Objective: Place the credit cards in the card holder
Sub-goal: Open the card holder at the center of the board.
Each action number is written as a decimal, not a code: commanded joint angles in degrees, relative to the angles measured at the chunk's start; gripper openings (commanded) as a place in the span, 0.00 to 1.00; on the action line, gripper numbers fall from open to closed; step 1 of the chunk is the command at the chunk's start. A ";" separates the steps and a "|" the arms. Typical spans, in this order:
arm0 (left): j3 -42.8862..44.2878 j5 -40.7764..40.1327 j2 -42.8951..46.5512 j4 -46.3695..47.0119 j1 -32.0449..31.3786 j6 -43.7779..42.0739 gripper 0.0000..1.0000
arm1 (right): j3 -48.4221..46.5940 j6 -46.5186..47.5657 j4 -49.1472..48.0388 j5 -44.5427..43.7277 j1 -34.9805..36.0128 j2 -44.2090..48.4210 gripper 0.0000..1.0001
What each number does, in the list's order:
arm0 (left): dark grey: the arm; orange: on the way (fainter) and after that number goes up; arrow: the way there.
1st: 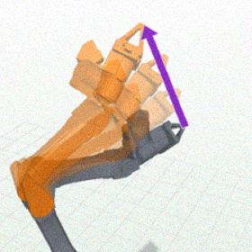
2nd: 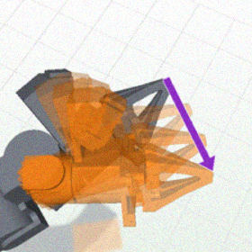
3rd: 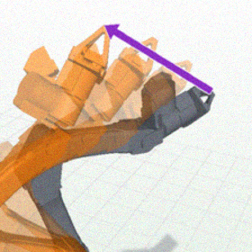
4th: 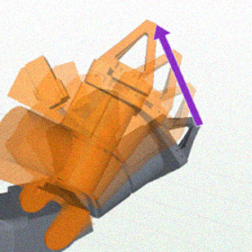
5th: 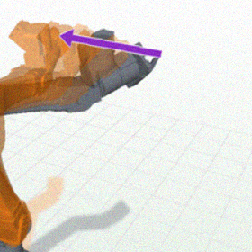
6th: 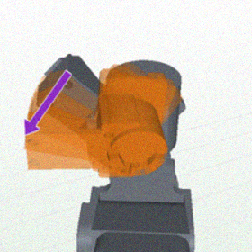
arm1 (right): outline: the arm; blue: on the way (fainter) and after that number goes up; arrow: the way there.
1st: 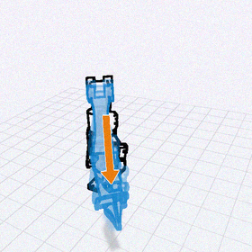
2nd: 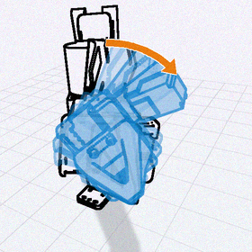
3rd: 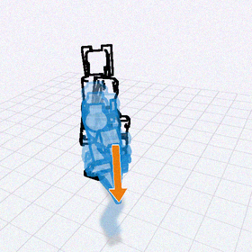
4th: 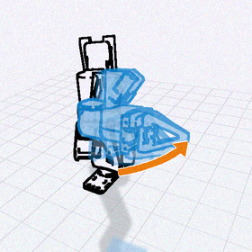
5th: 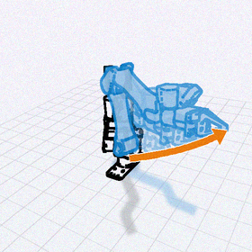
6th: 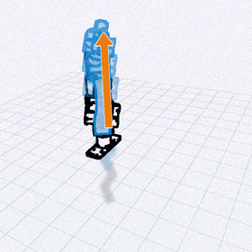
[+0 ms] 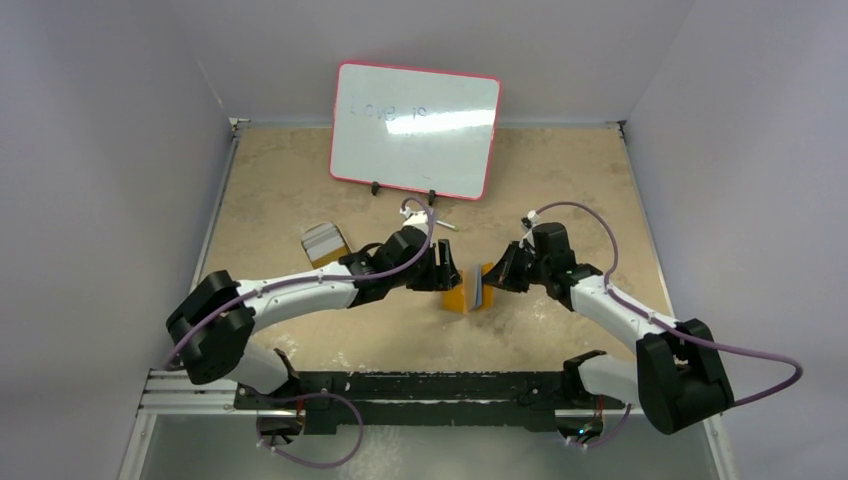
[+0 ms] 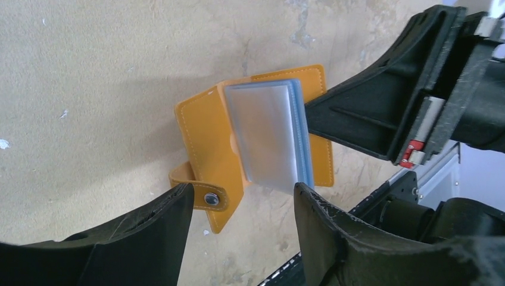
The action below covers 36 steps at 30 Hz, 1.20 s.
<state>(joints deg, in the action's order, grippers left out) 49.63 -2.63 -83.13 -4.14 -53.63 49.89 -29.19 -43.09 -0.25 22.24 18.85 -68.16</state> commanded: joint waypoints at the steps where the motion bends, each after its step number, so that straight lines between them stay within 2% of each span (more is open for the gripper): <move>1: 0.13 0.76 -2.47 3.53 0.19 -2.70 0.63 | -1.04 -0.43 -0.57 0.59 0.13 0.28 0.00; 6: 0.88 3.41 -6.22 6.05 0.28 -3.97 0.68 | -0.92 -0.58 -0.62 0.08 0.13 0.82 0.00; 10: 0.94 6.17 -8.35 8.95 0.28 -4.41 0.68 | -1.05 -0.68 -0.70 0.69 0.12 0.37 0.00; 13: 0.23 6.74 -8.60 10.36 0.28 -3.87 0.58 | -1.44 -0.84 -0.71 1.17 0.13 0.59 0.00; 17: 0.37 2.02 -7.75 6.28 0.28 -3.45 0.47 | -2.47 1.12 2.28 -3.21 0.13 0.57 0.09; 21: 0.38 -2.29 -6.39 2.91 0.29 -3.68 0.36 | -2.74 3.22 6.05 -5.52 0.13 -0.55 0.23; 24: 0.26 -2.90 -6.26 2.06 0.28 -4.06 0.30 | -3.69 4.59 7.52 -10.07 0.13 -0.26 0.28; 27: 0.35 -2.21 -6.84 2.34 0.28 -4.10 0.30 | -3.70 4.81 6.67 -11.45 0.13 0.06 0.30; 36: 2.65 -2.75 -6.02 0.50 0.28 -2.56 0.38 | -2.21 4.79 4.22 -9.94 0.13 -1.50 0.22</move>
<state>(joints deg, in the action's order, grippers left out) 49.71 -3.90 -91.83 -3.73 -53.63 46.89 -30.63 -39.03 5.65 12.93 18.87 -69.67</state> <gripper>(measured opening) 0.356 0.229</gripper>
